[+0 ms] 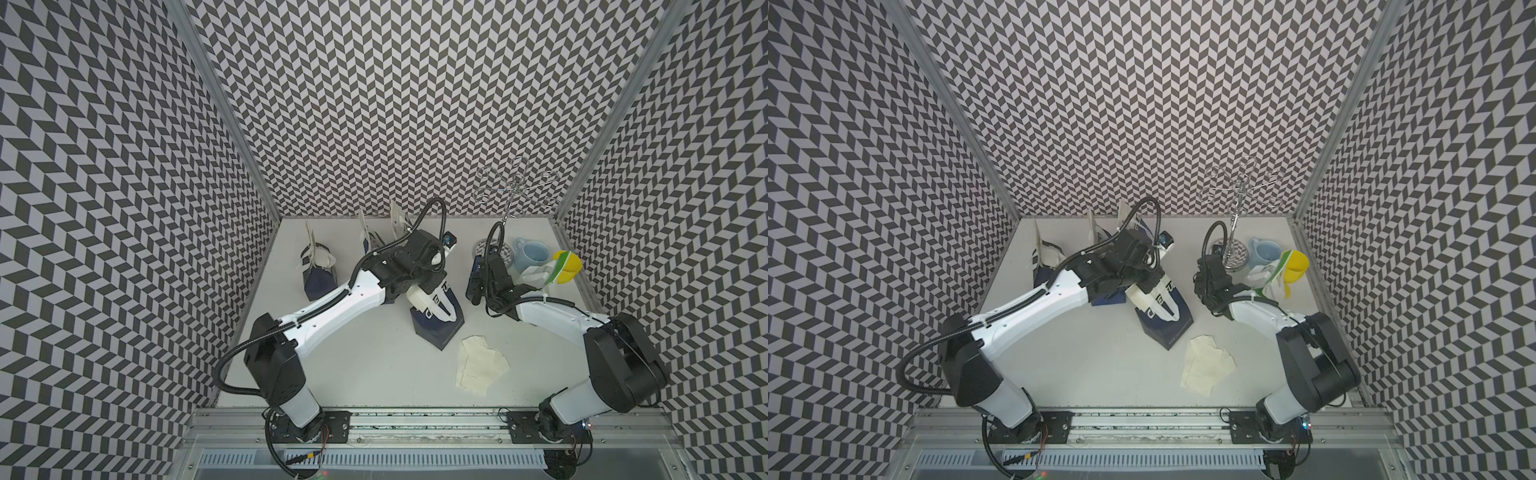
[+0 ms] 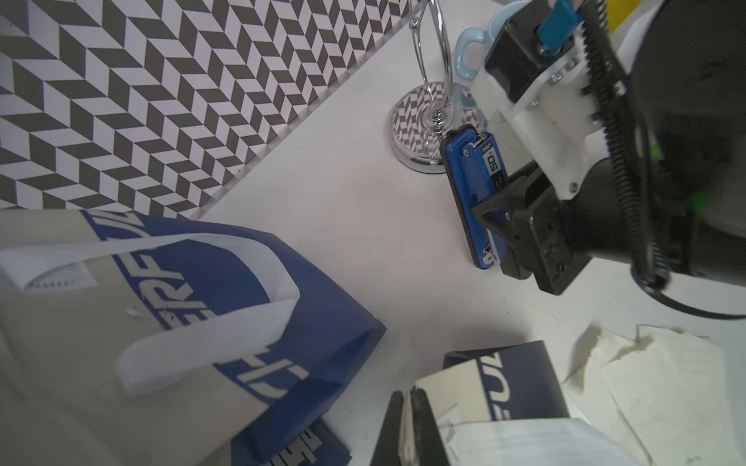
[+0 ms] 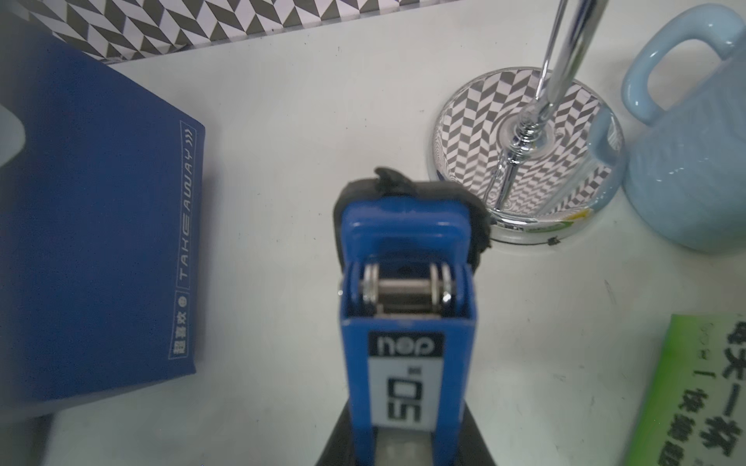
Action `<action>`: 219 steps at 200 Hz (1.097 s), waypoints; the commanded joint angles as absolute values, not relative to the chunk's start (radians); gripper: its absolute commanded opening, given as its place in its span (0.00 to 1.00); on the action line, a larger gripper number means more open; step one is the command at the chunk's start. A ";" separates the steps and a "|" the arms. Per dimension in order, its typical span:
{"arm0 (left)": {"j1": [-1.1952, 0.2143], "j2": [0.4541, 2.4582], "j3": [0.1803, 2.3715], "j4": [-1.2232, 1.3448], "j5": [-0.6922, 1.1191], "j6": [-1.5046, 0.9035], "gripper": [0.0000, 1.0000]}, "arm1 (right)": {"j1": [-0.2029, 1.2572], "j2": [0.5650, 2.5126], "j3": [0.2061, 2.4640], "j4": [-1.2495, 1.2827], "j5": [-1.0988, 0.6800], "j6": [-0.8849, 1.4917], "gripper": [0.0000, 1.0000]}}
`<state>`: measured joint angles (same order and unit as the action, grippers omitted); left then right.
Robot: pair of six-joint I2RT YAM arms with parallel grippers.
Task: Staple the receipts to the bags
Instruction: Move the takeout bag to the center of the board, then pick up the takeout bag from the center of the board, then place the stapler at the center of the board.
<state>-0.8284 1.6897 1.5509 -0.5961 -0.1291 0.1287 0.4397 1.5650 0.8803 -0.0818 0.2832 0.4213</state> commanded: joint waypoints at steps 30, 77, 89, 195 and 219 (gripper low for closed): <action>-0.820 1.746 1.634 -0.537 -0.075 0.162 0.36 | 0.431 1.664 0.874 -0.057 0.185 0.491 0.00; -0.821 1.608 1.562 -0.497 -0.006 0.130 0.51 | 0.429 1.644 0.833 -0.023 0.146 0.502 0.03; -0.819 1.561 1.517 -0.492 0.028 0.104 0.53 | 0.428 1.639 0.827 -0.020 0.142 0.502 0.03; -0.820 1.368 1.221 -0.451 0.002 0.010 0.59 | 0.427 1.565 0.782 -0.018 0.131 0.496 0.03; -0.821 1.347 1.186 -0.450 0.037 0.008 0.54 | 0.427 1.564 0.781 -0.022 0.139 0.496 0.03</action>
<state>-0.8204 1.3682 1.2163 -0.4561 0.0128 0.0261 0.4225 1.5620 0.8127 0.0586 0.1509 0.4992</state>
